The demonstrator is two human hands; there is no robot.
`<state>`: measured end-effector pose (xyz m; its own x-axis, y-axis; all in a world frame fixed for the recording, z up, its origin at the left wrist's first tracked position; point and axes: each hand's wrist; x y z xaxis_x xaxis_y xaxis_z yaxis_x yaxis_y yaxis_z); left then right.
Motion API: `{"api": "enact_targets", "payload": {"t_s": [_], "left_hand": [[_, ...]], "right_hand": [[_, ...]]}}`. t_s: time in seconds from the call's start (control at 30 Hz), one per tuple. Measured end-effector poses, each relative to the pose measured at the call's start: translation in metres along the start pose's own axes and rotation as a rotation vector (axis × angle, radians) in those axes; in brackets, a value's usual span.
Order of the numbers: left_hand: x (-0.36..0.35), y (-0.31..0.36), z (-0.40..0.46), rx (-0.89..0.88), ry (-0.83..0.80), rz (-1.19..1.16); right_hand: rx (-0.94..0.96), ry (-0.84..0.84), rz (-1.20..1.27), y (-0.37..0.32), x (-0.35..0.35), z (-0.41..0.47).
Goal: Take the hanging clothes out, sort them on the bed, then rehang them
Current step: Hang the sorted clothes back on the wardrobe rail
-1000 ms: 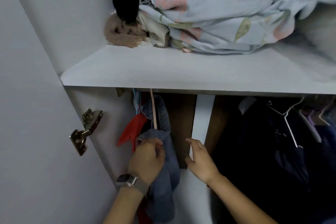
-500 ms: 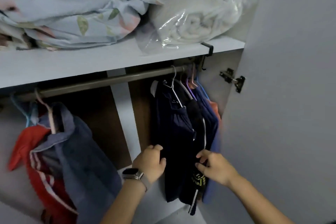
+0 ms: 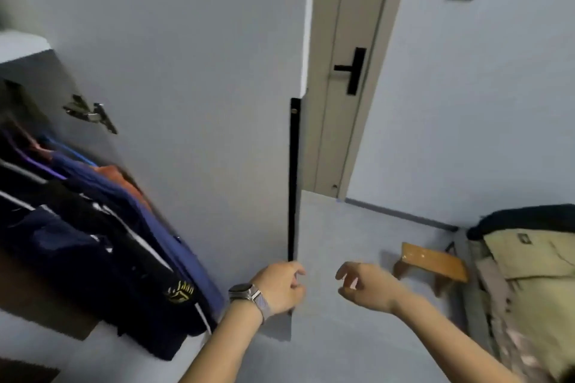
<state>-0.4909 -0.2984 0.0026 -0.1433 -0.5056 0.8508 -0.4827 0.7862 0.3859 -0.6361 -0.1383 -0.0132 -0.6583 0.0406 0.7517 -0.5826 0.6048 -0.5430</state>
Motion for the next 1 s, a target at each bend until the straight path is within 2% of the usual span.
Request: {"api": "enact_targets", "payload": {"t_s": [0.23,0.53,0.77,1.0], "left_hand": [[-0.034,0.113,0.068,-0.389,-0.257,0.098],[-0.092,0.233,0.119,-0.643,-0.255,0.214],[-0.158,0.339,0.146,-0.806,-0.353,0.314],[-0.186,0.459,0.201,-0.871,-0.31,0.355]], "right_hand": [[-0.497,0.415,0.265,0.116,0.015,-0.12],[-0.929,0.765,0.447,0.178,-0.016,-0.258],[-1.132,0.851,0.601,0.241,-0.035,-0.31],[-1.121,0.935,0.631,0.35,0.019,-0.324]]}}
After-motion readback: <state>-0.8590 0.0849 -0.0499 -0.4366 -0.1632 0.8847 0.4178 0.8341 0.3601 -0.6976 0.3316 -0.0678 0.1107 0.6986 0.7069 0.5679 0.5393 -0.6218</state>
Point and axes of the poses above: each hand's wrist, its own z-axis towards the middle knuckle, its own x-axis out of the back of the hand, y = z × x, and after that the axes turned 8 degrees about z, right-handed
